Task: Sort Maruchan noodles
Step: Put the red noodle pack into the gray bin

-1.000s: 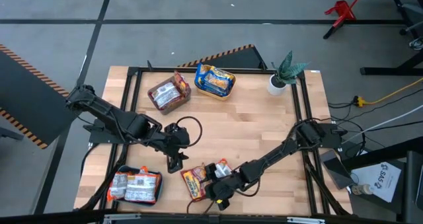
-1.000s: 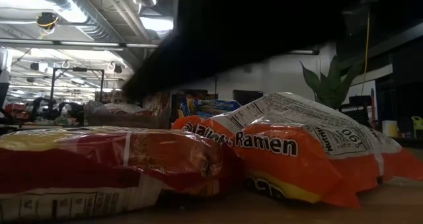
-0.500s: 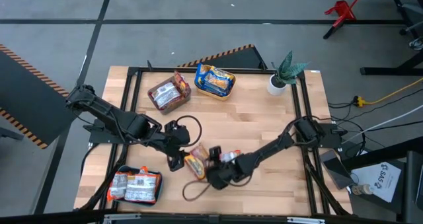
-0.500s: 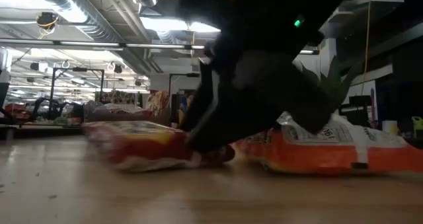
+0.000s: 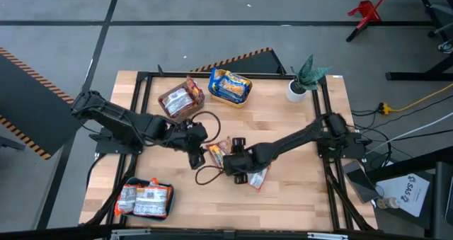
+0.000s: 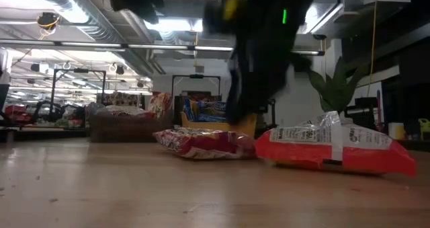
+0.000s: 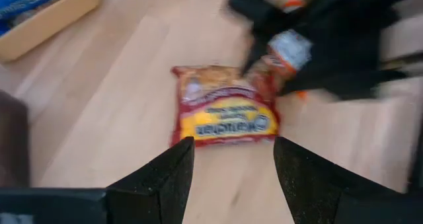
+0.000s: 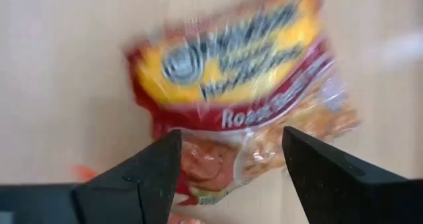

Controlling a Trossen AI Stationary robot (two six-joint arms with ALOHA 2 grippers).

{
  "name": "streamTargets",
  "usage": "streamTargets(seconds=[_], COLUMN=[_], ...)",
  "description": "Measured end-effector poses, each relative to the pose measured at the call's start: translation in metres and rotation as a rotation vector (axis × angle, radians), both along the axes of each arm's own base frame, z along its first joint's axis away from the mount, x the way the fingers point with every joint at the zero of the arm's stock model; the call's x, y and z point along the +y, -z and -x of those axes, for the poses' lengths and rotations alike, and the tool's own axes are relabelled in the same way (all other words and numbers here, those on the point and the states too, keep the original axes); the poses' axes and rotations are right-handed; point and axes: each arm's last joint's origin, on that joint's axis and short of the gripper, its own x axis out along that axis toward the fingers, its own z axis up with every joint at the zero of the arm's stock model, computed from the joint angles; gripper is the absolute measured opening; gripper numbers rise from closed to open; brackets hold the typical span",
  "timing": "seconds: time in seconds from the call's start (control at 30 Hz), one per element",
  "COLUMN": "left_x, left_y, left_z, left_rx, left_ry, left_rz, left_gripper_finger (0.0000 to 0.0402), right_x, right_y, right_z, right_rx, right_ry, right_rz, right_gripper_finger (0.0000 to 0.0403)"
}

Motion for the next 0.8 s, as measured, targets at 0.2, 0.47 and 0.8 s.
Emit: streamTargets(seconds=[0.2,0.47,0.8], left_x=[0.024,0.046,0.073], left_y=[0.017,0.049,0.084], left_z=[-0.011,-0.021,-0.018], left_rx=[-0.039,-0.135,-0.194], left_ry=[-0.05,-0.104,-0.212], left_rz=[0.046,0.255,0.37], left_gripper_finger=[0.0202,0.0202,0.0202], right_x=[-0.005,0.0,0.01], right_y=[-0.033,-0.033,0.002], right_z=[0.018,0.046,0.059], right_rx=[-0.075,-0.29,-0.387], right_ry=[0.099,0.428,0.483], right_rz=[-0.109,-0.388,-0.561], right_gripper_finger=[0.025,0.025,0.0231])
